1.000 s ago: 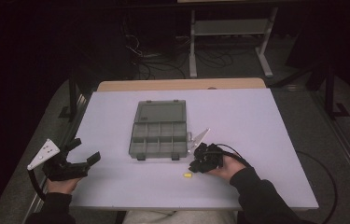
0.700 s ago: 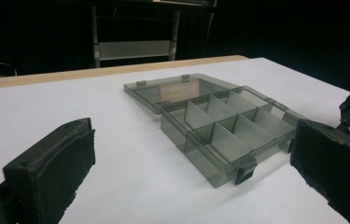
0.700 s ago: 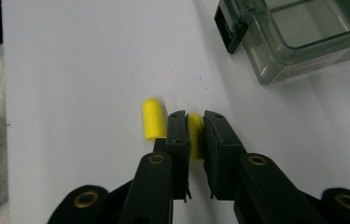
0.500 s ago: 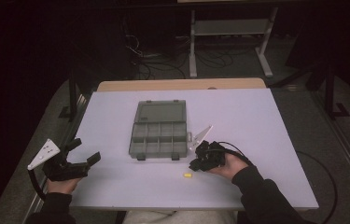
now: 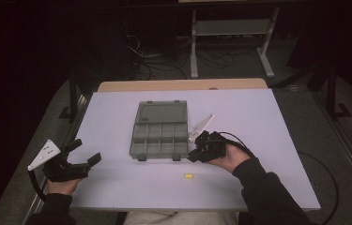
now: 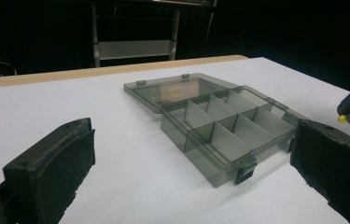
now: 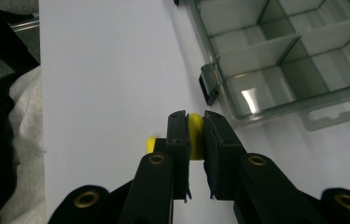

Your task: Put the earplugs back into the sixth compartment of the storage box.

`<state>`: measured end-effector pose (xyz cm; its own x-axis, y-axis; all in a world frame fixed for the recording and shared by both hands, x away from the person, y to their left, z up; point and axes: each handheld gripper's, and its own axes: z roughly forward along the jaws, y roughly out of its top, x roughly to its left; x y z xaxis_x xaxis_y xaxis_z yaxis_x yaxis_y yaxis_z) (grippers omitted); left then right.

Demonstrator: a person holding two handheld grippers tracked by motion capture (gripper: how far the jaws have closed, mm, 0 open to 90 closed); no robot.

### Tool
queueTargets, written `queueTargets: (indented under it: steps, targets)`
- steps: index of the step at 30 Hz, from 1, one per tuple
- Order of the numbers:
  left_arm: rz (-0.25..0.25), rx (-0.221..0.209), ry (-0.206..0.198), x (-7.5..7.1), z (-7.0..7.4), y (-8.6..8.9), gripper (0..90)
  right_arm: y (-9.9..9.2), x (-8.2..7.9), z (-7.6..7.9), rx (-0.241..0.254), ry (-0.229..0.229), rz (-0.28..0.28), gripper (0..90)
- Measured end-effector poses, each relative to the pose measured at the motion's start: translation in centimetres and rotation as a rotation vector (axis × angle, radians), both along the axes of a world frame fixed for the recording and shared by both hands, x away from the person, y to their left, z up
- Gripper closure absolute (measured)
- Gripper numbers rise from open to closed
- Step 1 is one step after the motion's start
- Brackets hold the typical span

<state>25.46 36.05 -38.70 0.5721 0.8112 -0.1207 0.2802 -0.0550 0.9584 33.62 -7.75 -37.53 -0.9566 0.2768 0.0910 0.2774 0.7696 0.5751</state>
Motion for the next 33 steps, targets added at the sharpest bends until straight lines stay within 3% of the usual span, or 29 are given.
queueTargets:
  steps: [17,33]
  targets:
    - [0.0,-0.002,-0.001,0.0,0.0,0.0,0.0,3.5,1.8,3.7,-0.029,-0.052,0.052,79.6]
    - [0.001,-0.008,-0.005,-0.2,0.0,0.2,0.0,7.5,3.9,4.4,-0.077,-0.055,0.089,79.5]
